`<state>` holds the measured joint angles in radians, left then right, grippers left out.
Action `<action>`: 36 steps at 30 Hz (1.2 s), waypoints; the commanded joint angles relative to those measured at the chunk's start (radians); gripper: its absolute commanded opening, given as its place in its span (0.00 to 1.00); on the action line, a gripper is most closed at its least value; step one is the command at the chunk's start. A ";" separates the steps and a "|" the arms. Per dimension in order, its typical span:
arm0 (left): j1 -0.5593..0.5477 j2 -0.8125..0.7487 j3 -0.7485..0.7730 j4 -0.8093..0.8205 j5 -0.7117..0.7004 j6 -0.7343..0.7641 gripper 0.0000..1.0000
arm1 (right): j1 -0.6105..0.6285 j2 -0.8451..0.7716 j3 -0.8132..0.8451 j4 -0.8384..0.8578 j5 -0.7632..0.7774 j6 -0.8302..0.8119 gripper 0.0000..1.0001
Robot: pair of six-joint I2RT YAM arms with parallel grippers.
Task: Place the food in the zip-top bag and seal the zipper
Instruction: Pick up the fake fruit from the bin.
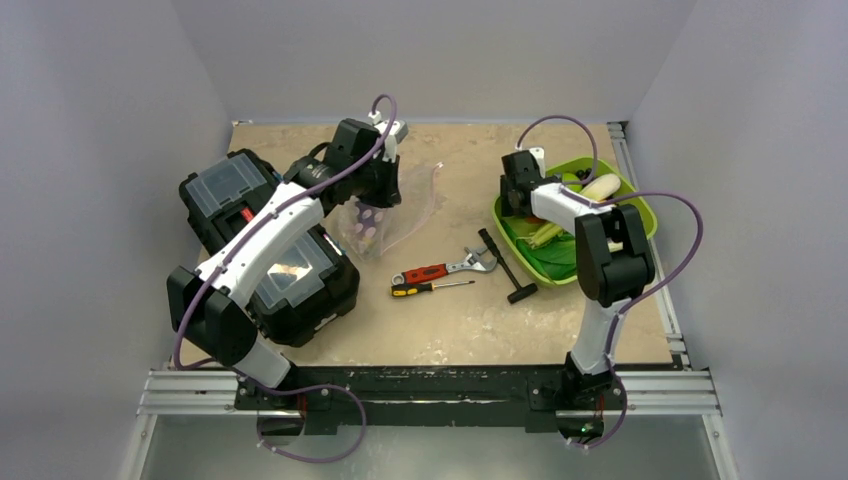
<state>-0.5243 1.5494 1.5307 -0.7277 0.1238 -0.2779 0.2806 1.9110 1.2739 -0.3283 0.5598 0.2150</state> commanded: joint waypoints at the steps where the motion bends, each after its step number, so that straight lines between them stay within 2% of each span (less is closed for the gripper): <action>1: -0.001 0.008 0.049 0.010 0.013 -0.004 0.00 | 0.002 0.015 0.035 0.070 0.033 -0.024 0.96; 7: -0.001 0.009 0.050 0.011 0.017 -0.004 0.00 | 0.002 -0.001 0.008 0.121 0.069 -0.036 0.89; 12: -0.001 0.004 0.049 0.009 0.013 -0.004 0.00 | 0.002 -0.016 -0.007 0.153 0.065 -0.044 0.71; 16: -0.001 0.008 0.052 0.008 0.018 -0.004 0.00 | 0.002 -0.033 -0.021 0.164 0.061 -0.040 0.62; 22: -0.002 0.005 0.050 0.008 0.011 -0.003 0.00 | 0.003 -0.100 -0.063 0.194 0.007 -0.022 0.42; 28: -0.003 0.003 0.049 0.005 0.007 0.000 0.00 | 0.006 -0.184 -0.103 0.201 -0.043 0.005 0.31; 31: -0.003 0.005 0.052 0.005 0.013 0.001 0.00 | 0.007 -0.240 -0.120 0.204 -0.078 0.023 0.29; 36: -0.002 0.005 0.052 0.004 0.019 0.006 0.00 | 0.011 -0.356 -0.170 0.226 -0.194 0.055 0.18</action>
<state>-0.5247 1.5589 1.5356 -0.7284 0.1272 -0.2775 0.2825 1.6585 1.1366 -0.1612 0.4683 0.2287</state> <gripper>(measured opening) 0.007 0.763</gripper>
